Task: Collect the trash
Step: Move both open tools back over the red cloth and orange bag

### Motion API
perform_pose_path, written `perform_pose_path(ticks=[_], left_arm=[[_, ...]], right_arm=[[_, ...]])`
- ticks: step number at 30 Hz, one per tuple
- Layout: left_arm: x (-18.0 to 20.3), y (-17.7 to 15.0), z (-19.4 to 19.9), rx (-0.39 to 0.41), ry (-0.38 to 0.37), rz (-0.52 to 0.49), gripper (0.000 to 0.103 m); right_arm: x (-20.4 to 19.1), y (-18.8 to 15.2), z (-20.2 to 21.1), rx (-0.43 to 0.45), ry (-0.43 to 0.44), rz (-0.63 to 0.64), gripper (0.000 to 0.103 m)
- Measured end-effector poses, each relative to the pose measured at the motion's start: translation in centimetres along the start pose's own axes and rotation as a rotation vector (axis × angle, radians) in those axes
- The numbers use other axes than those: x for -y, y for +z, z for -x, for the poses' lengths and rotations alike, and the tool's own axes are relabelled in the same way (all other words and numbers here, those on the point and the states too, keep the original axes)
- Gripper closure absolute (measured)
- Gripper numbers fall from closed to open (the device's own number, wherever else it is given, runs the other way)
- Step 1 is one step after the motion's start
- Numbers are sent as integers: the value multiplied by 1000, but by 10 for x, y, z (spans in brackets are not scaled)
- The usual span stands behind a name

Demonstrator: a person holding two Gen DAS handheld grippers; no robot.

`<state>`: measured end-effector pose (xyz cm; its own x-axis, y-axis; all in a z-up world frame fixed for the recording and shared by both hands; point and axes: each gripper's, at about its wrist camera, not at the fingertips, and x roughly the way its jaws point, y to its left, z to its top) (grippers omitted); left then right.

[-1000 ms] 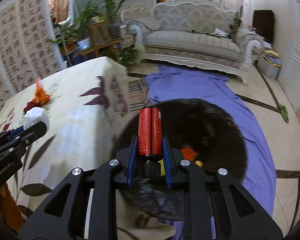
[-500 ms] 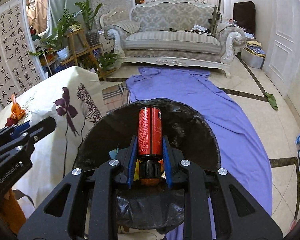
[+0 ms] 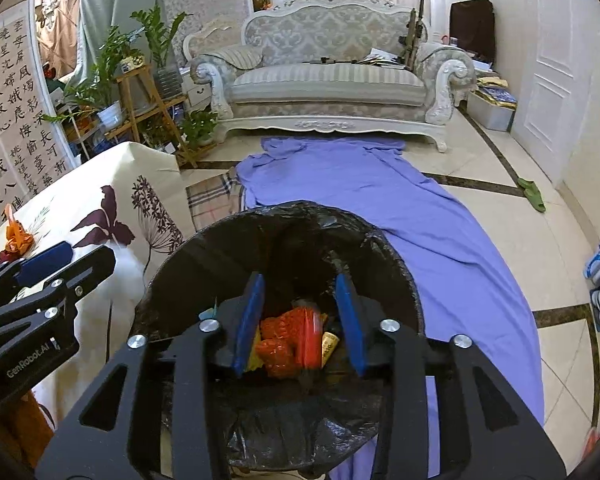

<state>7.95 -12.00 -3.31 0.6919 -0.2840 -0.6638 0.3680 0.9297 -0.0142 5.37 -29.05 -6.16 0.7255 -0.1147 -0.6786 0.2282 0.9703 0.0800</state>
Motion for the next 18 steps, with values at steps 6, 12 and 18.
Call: perform_pose_path(ticks=[6,12,18], left_arm=[[-10,0,8,12,23,18,35],[-37,-10,22,9,72,62,34],[-74,-23,34,-6,146,111,33]], right_arm=[[-6,2,2,6,-9,10,56],[-27,1,3,-5,28,39,54],[-64,0,2,-22,98,87,49]])
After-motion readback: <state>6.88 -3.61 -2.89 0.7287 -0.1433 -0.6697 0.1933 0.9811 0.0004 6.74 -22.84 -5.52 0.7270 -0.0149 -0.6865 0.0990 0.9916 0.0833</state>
